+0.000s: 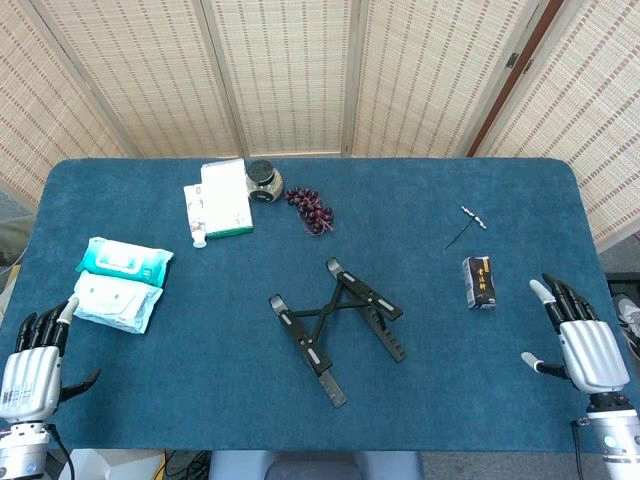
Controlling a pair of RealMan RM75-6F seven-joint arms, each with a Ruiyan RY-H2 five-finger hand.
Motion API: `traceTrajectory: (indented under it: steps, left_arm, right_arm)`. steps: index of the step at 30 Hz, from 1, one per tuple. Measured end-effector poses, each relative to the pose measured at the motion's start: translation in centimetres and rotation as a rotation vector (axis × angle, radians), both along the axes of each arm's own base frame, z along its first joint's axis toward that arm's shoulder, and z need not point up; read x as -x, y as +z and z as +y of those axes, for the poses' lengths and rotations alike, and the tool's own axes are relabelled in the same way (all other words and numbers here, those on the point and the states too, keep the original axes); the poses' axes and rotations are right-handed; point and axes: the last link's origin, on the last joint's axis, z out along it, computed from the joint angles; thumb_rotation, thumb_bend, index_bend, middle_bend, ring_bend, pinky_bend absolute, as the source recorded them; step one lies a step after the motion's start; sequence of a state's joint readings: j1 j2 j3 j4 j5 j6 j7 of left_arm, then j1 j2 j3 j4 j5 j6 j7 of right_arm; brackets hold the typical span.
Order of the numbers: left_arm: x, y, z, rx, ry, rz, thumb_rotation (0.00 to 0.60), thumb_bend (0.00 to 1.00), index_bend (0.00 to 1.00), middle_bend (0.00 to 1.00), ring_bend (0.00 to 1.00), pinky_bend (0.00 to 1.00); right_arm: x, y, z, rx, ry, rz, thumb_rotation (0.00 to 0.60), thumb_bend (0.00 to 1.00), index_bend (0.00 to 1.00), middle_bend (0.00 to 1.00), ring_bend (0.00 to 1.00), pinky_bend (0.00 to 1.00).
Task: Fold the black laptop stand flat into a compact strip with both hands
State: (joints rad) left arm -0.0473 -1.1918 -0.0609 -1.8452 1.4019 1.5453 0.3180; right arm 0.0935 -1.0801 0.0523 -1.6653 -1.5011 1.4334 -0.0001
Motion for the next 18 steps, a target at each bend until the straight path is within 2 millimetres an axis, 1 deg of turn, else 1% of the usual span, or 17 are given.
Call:
traceTrajectory:
  steps: [10, 18]
  left_arm:
    - [-0.3, 0.1, 0.1, -0.001, -0.012, 0.004, 0.6, 0.15, 0.03, 0.09, 0.09, 0.0]
    - [-0.5, 0.0, 0.3, 0.005, -0.023, 0.003, 0.6, 0.15, 0.03, 0.09, 0.09, 0.0]
  right_arm:
    - [-0.5, 0.2, -0.3, -0.005, 0.031, -0.016, 0.6, 0.03, 0.0, 0.0, 0.0, 0.15]
    - [-2.1, 0.0, -1.5, -0.062, 0.102, -0.021, 0.6, 0.03, 0.0, 0.0, 0.0, 0.15]
